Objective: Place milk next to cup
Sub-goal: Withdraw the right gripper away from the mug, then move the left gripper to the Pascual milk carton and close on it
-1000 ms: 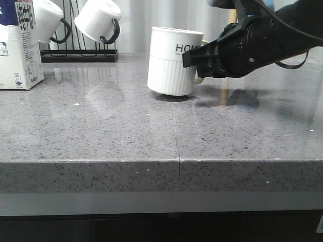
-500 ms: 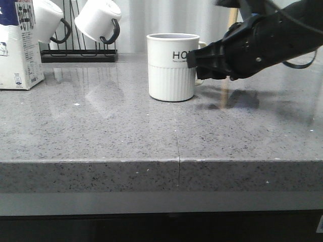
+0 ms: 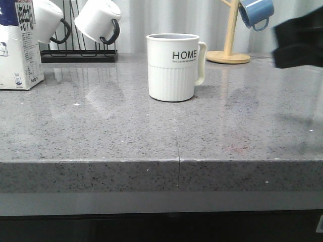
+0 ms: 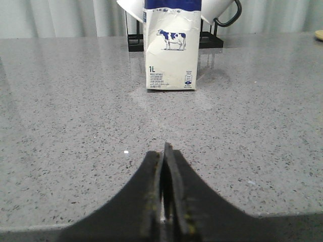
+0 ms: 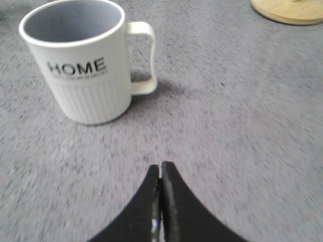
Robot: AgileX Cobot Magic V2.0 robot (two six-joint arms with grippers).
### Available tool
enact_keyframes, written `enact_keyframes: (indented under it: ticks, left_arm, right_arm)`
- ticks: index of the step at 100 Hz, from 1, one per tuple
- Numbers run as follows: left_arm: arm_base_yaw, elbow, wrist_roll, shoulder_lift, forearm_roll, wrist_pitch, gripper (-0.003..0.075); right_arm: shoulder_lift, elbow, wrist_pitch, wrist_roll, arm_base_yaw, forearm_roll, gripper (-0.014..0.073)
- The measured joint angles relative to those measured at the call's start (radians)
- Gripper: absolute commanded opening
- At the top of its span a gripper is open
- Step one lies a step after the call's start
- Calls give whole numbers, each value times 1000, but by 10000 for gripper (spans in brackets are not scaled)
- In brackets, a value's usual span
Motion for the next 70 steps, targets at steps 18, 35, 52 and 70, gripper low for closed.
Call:
enact_keyframes:
  ticks: [18, 35, 52, 70]
  left_arm:
    - [0, 0, 0, 0, 0, 0, -21]
    - [0, 0, 0, 0, 0, 0, -21]
    - [0, 0, 0, 0, 0, -2, -21]
    - [0, 0, 0, 0, 0, -43, -21]
  right_arm:
    - [-303, 98, 142, 0, 0, 1, -65]
    - [-599, 127, 340, 0, 0, 44, -65]
    - [-853, 129, 569, 0, 0, 96, -65]
    - [-1032, 129, 718, 1, 0, 98, -65]
